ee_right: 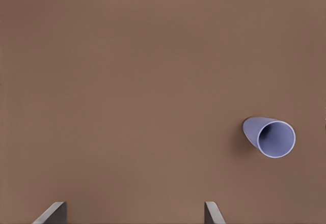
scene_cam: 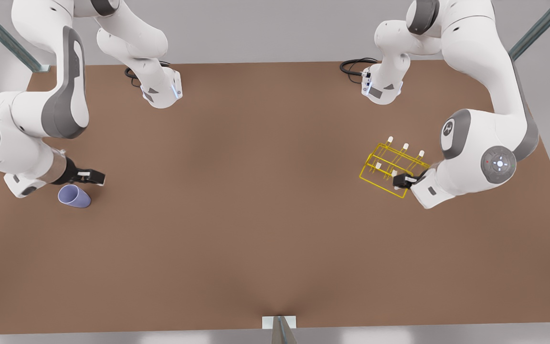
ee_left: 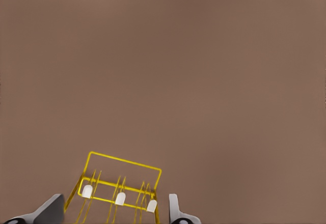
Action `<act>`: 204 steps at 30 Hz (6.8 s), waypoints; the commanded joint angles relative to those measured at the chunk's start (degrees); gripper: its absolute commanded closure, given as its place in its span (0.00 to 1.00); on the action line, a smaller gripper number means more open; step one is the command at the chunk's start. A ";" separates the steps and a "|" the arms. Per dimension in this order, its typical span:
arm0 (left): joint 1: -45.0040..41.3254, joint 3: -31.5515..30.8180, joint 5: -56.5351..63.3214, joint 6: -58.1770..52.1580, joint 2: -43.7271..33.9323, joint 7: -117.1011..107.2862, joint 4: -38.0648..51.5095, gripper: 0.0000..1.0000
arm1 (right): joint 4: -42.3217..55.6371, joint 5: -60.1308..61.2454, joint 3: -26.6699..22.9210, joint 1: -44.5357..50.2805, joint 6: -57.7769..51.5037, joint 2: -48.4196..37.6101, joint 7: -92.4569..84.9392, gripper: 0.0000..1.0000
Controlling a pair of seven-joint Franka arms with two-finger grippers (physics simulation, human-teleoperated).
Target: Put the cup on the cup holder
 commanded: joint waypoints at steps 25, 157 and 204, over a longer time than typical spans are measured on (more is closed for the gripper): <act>1.33 0.56 0.05 7.60 5.39 0.19 3.40 0.00 | -18.89 -3.23 -0.28 -15.80 31.38 12.78 -16.40 0.00; -29.00 -5.07 15.26 36.79 34.75 -141.75 10.87 0.25 | 4.66 2.30 2.89 -5.08 0.36 2.15 -1.28 0.00; -38.66 8.82 62.46 -22.28 23.23 -126.46 -9.07 0.24 | 4.75 2.39 2.62 -5.16 0.36 2.06 -1.46 0.00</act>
